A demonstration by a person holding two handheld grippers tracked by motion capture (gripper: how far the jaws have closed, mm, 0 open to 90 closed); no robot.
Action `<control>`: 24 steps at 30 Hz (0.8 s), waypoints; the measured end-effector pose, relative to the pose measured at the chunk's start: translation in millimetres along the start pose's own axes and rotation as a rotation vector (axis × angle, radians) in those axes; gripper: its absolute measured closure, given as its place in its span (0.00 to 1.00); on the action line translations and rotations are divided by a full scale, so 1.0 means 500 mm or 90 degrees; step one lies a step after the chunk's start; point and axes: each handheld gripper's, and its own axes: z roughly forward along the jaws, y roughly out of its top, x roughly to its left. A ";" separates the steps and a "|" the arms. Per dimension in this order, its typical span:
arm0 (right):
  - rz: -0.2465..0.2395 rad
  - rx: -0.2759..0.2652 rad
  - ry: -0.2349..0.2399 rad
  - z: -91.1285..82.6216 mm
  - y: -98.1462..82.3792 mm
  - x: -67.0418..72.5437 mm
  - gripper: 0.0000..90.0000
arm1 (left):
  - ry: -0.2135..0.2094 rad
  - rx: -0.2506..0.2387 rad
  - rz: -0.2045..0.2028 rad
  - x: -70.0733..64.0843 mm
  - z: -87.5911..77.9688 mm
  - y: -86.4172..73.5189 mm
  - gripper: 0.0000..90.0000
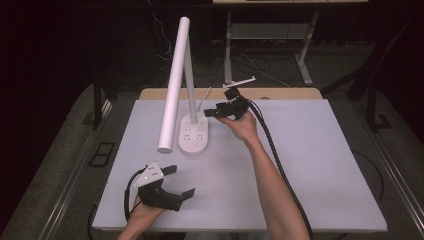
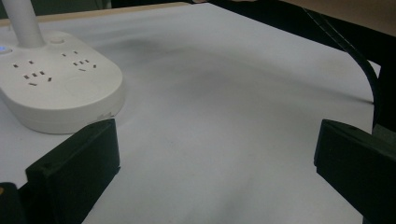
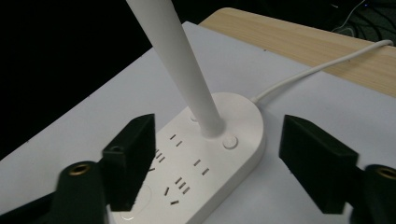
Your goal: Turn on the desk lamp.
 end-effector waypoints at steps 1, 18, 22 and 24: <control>0.000 -0.003 0.001 0.003 -0.001 -0.001 0.36 | 0.000 0.000 0.000 0.000 0.000 0.000 0.00; 0.017 0.008 0.010 0.050 -0.020 -0.023 0.62 | 0.000 0.001 0.001 0.002 -0.001 0.000 0.00; 0.020 0.005 0.011 0.059 -0.024 -0.024 0.65 | 0.000 0.000 0.001 0.002 -0.002 0.000 0.00; 0.021 0.003 0.010 0.066 -0.027 -0.024 0.68 | -0.001 0.000 0.001 0.002 -0.002 0.000 0.00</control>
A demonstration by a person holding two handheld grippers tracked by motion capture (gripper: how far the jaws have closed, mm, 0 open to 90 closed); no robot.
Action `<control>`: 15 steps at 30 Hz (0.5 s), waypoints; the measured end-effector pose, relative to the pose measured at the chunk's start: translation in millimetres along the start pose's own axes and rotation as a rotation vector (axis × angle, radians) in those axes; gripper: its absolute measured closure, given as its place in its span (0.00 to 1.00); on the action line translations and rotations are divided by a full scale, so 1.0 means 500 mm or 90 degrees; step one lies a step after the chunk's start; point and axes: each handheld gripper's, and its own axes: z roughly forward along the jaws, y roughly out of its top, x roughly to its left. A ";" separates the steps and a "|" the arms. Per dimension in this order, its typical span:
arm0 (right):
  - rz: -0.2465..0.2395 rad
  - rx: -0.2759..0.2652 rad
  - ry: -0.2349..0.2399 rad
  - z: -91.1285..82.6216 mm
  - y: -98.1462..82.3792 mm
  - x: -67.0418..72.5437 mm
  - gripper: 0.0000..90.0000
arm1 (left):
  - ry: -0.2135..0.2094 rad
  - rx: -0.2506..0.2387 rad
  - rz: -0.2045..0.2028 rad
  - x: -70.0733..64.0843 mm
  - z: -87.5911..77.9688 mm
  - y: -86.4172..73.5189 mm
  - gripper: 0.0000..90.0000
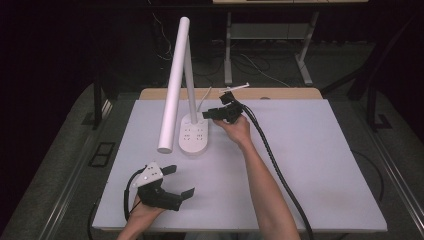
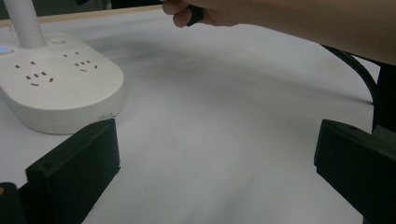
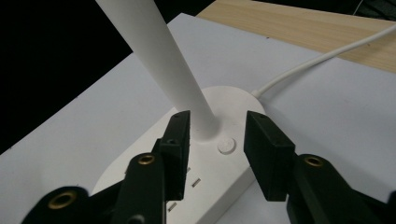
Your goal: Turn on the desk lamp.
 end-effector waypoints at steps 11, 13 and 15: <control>0.020 -0.007 0.012 0.040 -0.014 -0.009 0.90 | -0.002 -0.002 0.000 -0.001 0.000 0.000 0.00; 0.022 -0.008 0.012 0.043 -0.015 -0.010 0.92 | -0.003 -0.002 0.000 -0.001 0.000 0.000 0.00; 0.025 -0.007 0.012 0.048 -0.018 -0.012 0.96 | -0.004 -0.002 0.000 -0.001 0.000 0.000 0.00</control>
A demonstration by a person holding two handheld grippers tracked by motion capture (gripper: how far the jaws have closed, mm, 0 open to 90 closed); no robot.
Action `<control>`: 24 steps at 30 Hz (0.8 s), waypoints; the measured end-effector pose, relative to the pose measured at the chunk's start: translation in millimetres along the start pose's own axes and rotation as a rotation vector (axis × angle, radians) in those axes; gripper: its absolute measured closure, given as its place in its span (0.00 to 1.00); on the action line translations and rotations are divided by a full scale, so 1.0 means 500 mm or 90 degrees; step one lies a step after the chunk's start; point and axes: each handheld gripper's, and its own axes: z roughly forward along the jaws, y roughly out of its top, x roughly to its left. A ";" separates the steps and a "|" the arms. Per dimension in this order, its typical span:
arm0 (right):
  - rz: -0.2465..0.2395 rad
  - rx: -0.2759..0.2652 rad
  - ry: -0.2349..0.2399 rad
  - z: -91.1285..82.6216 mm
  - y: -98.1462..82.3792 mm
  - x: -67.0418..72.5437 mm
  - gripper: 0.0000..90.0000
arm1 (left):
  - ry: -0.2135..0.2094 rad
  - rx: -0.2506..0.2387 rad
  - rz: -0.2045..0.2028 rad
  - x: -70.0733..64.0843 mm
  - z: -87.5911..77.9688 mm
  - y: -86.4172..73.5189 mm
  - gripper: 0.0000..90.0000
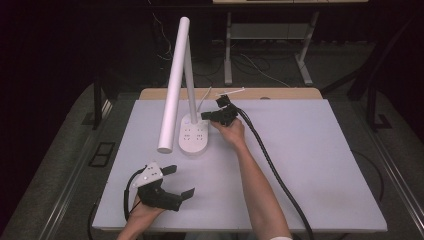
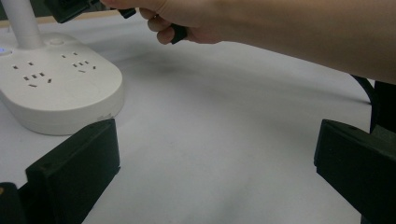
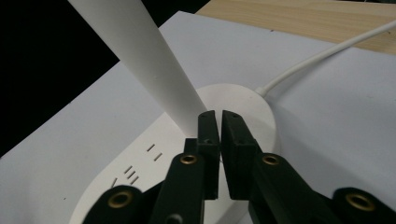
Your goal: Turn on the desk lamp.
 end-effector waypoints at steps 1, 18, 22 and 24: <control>-0.001 0.001 -0.001 0.003 -0.001 -0.001 0.98 | 0.000 0.000 0.000 0.000 0.000 0.000 0.00; 0.042 -0.009 0.024 0.034 -0.026 -0.025 0.99 | -0.001 0.005 0.004 0.002 0.003 0.000 0.00; 0.039 -0.007 0.022 0.036 -0.028 -0.023 0.99 | 0.000 0.004 0.003 0.002 0.004 0.000 0.00; 0.043 -0.012 0.025 0.037 -0.030 -0.024 0.99 | 0.000 0.002 0.003 0.001 0.004 0.001 0.00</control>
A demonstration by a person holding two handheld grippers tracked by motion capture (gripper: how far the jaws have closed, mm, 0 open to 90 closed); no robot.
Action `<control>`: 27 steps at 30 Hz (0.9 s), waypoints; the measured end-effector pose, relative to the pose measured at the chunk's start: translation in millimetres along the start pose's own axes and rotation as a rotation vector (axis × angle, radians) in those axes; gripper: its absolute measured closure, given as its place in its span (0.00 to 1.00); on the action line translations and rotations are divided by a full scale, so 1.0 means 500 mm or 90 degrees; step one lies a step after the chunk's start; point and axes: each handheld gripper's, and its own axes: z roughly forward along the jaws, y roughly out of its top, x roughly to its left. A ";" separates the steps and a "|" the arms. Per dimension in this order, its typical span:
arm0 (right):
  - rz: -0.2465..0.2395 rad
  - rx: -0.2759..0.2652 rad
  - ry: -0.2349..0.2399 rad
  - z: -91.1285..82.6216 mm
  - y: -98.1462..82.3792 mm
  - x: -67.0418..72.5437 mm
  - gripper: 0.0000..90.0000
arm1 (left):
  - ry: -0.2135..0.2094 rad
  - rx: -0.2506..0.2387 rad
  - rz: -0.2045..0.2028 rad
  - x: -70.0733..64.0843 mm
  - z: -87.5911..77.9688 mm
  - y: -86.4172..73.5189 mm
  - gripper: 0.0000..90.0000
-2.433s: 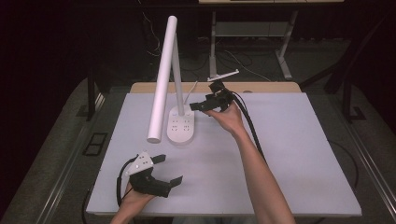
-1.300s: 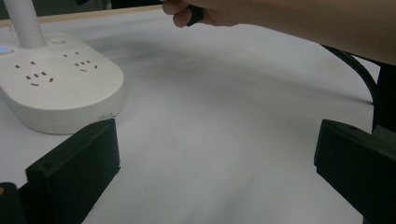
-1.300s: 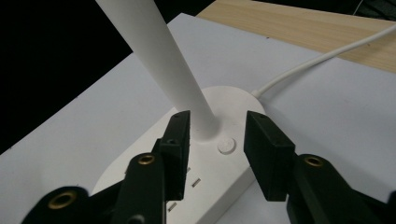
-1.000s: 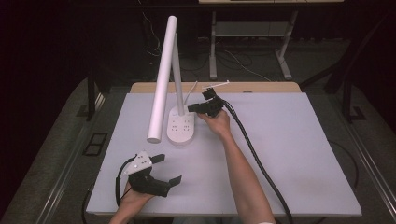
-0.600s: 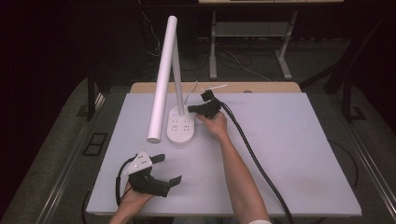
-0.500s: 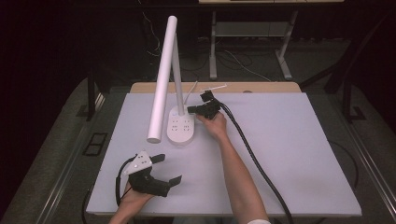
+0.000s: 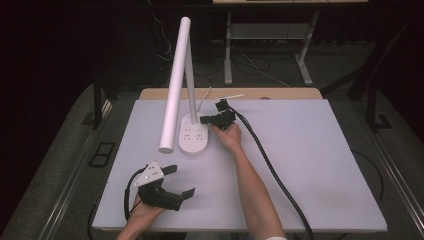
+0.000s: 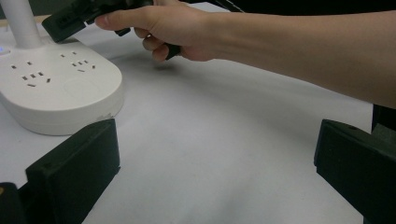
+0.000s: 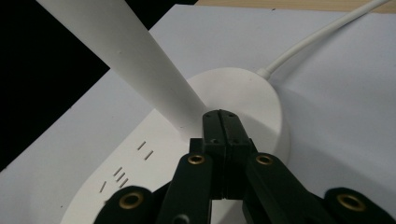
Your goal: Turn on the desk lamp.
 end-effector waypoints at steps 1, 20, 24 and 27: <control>0.003 -0.001 0.001 0.000 -0.001 -0.001 0.99 | -0.001 0.000 0.000 0.000 0.000 0.000 0.00; -0.040 -0.001 -0.003 -0.064 0.003 0.012 0.99 | -0.004 0.000 0.001 0.001 0.000 0.000 0.00; -0.055 -0.003 -0.004 -0.092 0.004 0.014 0.99 | -0.004 0.004 0.004 0.002 0.000 0.000 0.00; -0.065 -0.004 -0.008 -0.113 0.003 0.016 0.99 | -0.003 0.006 0.006 0.003 0.000 0.000 0.00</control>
